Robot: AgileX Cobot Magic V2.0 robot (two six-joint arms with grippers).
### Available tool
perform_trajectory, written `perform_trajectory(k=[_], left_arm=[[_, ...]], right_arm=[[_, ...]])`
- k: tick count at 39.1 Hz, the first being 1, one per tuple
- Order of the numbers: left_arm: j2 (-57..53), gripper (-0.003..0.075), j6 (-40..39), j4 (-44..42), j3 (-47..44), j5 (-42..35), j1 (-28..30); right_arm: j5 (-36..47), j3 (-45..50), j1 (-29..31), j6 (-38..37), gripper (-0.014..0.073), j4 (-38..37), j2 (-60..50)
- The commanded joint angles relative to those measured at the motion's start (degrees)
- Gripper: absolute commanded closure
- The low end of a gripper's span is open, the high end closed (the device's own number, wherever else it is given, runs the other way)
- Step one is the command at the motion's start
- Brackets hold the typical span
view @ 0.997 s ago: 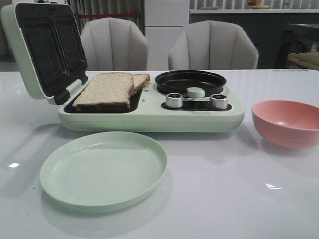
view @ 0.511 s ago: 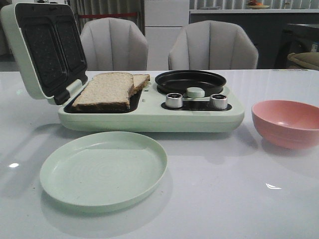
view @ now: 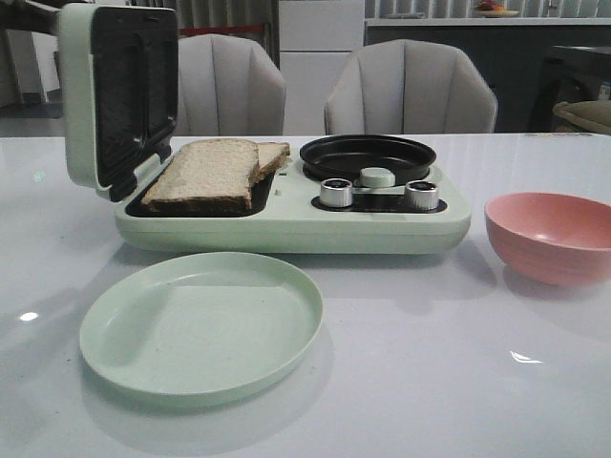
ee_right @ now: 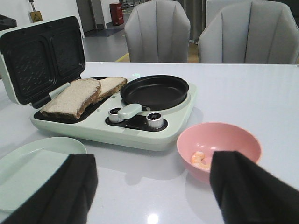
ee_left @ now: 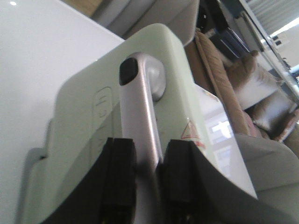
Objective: Make breakfast with bread and shrimp
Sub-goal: 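Grasp the lid handle with the left gripper and swing the lid down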
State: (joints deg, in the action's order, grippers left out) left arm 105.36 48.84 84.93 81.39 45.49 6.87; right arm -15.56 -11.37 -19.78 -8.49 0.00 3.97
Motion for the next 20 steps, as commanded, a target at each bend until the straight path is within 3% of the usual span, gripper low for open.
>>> perform_trajectory(k=[1, 7, 15, 20], left_arm=[[-1.11, 0.0603, -0.02, -1.62, 0.47, 2.09, -3.72], [-1.11, 0.0603, -0.02, -5.44, 0.47, 0.49, -8.62], [-0.20, 0.0603, -0.61, -20.70, 0.47, -3.87, -17.35], [2.05, 0.0603, -0.87, -24.87, 0.47, -3.74, -21.13]], right_arm=[[4.56, -1.56, 0.30, 0.12, -0.0006, -0.37, 0.57], [4.56, -1.56, 0.30, 0.12, -0.0006, -0.37, 0.57], [4.56, -1.56, 0.30, 0.12, -0.0006, -0.37, 0.57], [4.56, -1.56, 0.30, 0.12, -0.0006, -0.37, 0.57]])
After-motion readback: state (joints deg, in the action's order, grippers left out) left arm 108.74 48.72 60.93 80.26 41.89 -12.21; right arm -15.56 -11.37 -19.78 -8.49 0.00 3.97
